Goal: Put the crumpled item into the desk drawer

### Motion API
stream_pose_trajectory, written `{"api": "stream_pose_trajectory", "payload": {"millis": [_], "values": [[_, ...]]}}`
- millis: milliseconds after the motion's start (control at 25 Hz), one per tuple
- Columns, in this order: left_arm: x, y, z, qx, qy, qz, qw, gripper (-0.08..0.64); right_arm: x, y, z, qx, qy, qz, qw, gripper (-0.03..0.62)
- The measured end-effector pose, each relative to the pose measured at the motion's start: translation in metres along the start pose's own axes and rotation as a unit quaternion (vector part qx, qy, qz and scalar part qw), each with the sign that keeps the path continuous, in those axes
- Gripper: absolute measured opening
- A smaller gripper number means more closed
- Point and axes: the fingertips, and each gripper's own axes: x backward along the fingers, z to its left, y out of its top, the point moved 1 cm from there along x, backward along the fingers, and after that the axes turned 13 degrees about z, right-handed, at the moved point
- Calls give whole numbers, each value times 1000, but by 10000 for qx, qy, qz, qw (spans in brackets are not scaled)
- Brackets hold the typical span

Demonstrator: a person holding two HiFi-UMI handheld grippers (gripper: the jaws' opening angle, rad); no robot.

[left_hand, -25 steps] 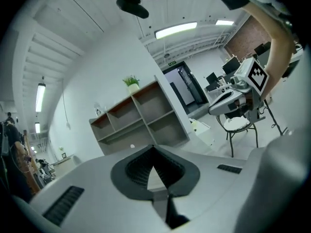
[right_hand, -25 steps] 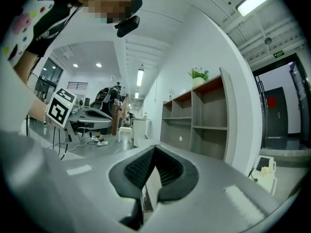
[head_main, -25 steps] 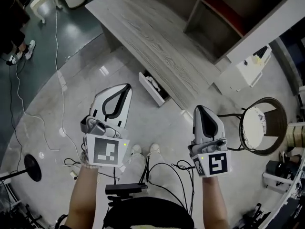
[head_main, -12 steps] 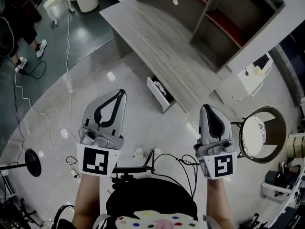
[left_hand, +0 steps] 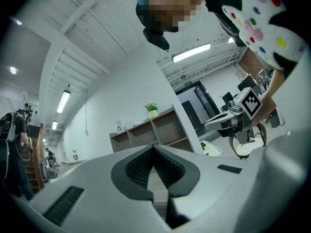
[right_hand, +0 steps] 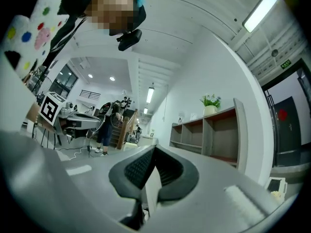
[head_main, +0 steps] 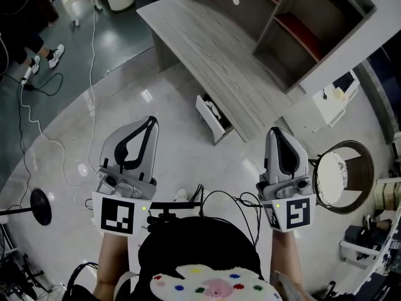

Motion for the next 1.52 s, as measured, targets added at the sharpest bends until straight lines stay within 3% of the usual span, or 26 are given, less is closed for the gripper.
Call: {"api": "stream_pose_trajectory", "payload": {"millis": [840, 1000, 1360, 1520], "values": [[11, -15, -1, 13, -15, 202, 9998, 6, -7, 0, 25, 293, 240, 127, 9992, 9], [9, -14, -3, -48, -69, 214, 9997, 6, -8, -6, 24, 283, 216, 347, 9988, 9], [6, -17, -7, -58, -133, 298, 9995, 6, -10, 1, 26, 296, 293, 155, 9990, 9], [4, -16, -8, -224, -179, 266, 9992, 6, -12, -1, 27, 364, 285, 250, 9986, 9]]}}
